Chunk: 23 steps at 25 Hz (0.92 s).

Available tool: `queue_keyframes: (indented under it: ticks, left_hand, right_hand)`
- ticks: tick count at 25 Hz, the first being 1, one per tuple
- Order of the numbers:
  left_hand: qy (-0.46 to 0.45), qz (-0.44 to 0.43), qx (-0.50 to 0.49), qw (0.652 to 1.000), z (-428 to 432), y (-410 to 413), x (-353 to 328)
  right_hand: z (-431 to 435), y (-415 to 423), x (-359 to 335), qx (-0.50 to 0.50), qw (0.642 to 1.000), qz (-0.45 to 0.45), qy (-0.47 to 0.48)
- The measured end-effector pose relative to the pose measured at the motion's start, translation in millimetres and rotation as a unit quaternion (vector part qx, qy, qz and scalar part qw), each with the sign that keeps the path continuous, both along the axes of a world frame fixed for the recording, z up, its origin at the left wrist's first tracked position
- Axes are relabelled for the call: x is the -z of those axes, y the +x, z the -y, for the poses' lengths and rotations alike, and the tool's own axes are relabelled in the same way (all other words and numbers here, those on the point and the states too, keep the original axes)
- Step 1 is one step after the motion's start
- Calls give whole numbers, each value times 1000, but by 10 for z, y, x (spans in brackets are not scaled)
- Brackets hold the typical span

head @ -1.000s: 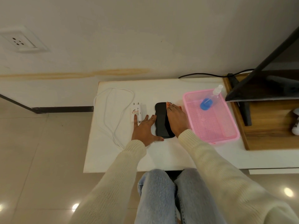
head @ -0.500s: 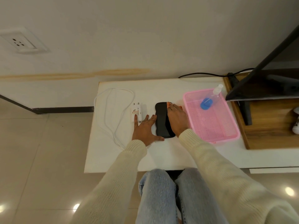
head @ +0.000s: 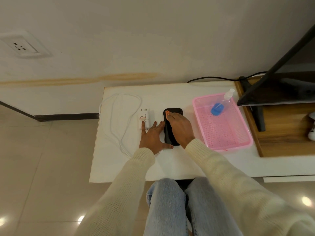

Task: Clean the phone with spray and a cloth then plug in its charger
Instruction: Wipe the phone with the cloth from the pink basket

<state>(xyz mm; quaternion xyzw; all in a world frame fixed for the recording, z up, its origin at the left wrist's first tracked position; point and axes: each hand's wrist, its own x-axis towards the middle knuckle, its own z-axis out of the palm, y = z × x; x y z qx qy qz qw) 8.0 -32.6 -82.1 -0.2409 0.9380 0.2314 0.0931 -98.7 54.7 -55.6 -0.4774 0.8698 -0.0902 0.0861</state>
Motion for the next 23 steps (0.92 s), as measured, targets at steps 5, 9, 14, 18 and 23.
queue_keyframes:
  ticks: [5, 9, 14, 18, 23]
  left_hand:
    - [2, 1, -5, 1000, -13, -18, -12]
    - [-6, -4, -6, 1000, -20, -11, -16]
    - [-18, 10, -3, 1000, -15, -25, -16]
    - [-13, 9, -2, 1000, -10, -28, -14]
    - [-16, 8, -2, 1000, -13, -30, -13]
  right_hand:
    - [69, 98, 56, -43, 998, -38, 42]
    - [63, 138, 104, -49, 996, -50, 53]
    - [41, 146, 128, -40, 997, -38, 51]
    - [30, 115, 120, -46, 995, -50, 66]
    - [89, 89, 112, -42, 995, -55, 78]
